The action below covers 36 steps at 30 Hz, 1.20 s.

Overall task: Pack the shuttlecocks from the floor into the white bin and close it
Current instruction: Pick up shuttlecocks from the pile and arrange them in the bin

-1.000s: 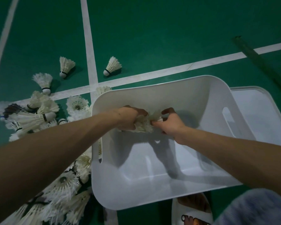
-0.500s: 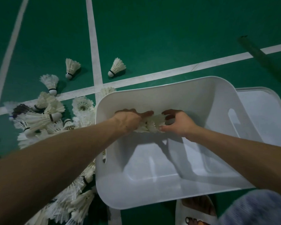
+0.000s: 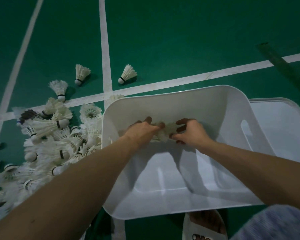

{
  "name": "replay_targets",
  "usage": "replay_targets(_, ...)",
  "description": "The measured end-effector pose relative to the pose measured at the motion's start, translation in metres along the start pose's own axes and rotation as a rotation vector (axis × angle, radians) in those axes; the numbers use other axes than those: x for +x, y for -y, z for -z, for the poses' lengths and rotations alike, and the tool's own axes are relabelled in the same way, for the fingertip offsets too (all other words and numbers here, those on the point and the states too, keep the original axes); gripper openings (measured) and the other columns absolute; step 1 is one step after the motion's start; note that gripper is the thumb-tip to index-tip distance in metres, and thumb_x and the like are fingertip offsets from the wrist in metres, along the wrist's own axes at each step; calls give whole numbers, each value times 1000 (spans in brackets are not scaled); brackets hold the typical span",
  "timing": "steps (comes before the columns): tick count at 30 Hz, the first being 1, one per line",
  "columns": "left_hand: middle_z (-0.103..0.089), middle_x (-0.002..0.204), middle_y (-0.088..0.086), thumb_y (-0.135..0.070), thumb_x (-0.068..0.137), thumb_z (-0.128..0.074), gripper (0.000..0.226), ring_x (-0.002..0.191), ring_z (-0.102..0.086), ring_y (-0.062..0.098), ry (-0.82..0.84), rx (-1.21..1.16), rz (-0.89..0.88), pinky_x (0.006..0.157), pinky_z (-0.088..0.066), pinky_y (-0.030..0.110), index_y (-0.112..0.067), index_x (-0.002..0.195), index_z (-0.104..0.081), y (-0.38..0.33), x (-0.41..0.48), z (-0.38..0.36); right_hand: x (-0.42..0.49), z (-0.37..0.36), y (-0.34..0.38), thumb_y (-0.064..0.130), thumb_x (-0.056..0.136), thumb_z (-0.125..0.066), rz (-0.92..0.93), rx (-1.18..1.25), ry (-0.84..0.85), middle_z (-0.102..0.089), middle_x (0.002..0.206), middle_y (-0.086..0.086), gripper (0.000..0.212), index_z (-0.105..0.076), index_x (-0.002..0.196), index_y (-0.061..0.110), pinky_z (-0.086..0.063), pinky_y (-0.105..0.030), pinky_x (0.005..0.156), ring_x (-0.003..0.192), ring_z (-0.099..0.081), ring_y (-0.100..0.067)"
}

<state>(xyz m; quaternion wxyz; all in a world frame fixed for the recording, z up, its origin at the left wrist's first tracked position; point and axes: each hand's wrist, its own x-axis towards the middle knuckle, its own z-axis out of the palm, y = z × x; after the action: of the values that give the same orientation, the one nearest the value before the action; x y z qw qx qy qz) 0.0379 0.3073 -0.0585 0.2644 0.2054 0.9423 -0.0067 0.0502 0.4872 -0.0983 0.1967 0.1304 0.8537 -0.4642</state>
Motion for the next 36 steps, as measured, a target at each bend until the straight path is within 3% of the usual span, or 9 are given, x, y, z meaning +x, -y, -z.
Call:
replay_targets(2, -42, 130, 14, -35, 100, -27, 46, 111, -49, 37, 0, -150, 30, 90, -42, 40, -44, 144, -27, 2, -3, -3, 0, 2, 2, 8, 69, -83, 17, 31, 2, -68, 101, -9, 51, -60, 115, 11, -60, -34, 63, 72, -69, -22)
replay_targets(6, -48, 133, 13, -32, 102, -27, 46, 113, -50, 36, -83, -189, -9, 95, -44, 40, -48, 144, -22, 13, -6, -5, -3, -6, 5, 5, 73, -80, 85, -22, 20, -65, 96, -6, 50, -62, 119, 12, -54, -15, 50, 67, -62, -13)
replay_targets(8, -57, 120, 11, -50, 99, -27, 39, 105, -55, 32, -101, -101, -6, 89, -45, 38, -42, 134, -43, 16, -1, -7, -3, -6, 6, 6, 72, -81, 64, 18, 25, -66, 97, -9, 49, -62, 116, 13, -58, -24, 54, 67, -63, -16)
replay_targets(10, -61, 105, 9, -68, 91, -22, 57, 96, -57, 27, -145, -4, -12, 83, -42, 35, -27, 108, -58, 15, 4, -9, -2, -2, 6, 8, 69, -84, 51, 16, 54, -67, 96, -10, 50, -61, 113, 14, -60, -35, 60, 70, -67, -22)
replay_targets(16, -57, 107, 16, -26, 97, -41, 24, 91, -55, 30, -48, 27, 35, 72, -39, 34, -13, 117, -44, 10, -4, 8, 4, 10, 12, 29, 67, -86, 90, -296, 112, -65, 107, -8, 66, -55, 123, 16, -59, -35, 70, 80, -67, -24)
replay_targets(19, -57, 108, 17, -11, 91, -56, 39, 93, -58, 32, -35, 34, 48, 74, -47, 40, -8, 127, -41, 8, -7, 16, 0, 16, 20, 42, 68, -83, 115, -435, 78, -63, 115, -7, 73, -53, 127, 12, -49, -31, 91, 107, -59, -23)
replay_targets(27, -58, 111, 7, -35, 88, -63, 36, 95, -56, 24, -107, 136, -64, 75, -48, 33, -14, 115, -53, 8, -37, 57, -38, 40, 86, 44, 75, -77, 331, -789, 139, -60, 120, -7, 63, -55, 124, 13, -41, -27, 84, 108, -55, -23)
replay_targets(31, -56, 113, 4, -39, 88, -61, 42, 98, -53, 20, -229, 130, -143, 77, -47, 32, -16, 121, -49, 18, -78, 101, -64, 53, 154, 47, 73, -77, 491, -903, 163, -63, 118, -5, 63, -56, 124, 16, -48, -33, 87, 104, -58, -22)
replay_targets(36, -55, 121, 5, -41, 87, -62, 47, 107, -52, 23, -300, 55, -30, 88, -45, 34, -16, 125, -49, 81, -125, 133, -80, 39, 238, 43, 73, -79, 642, -917, 138, -66, 114, -5, 57, -60, 119, 16, -51, -32, 82, 92, -61, -21)
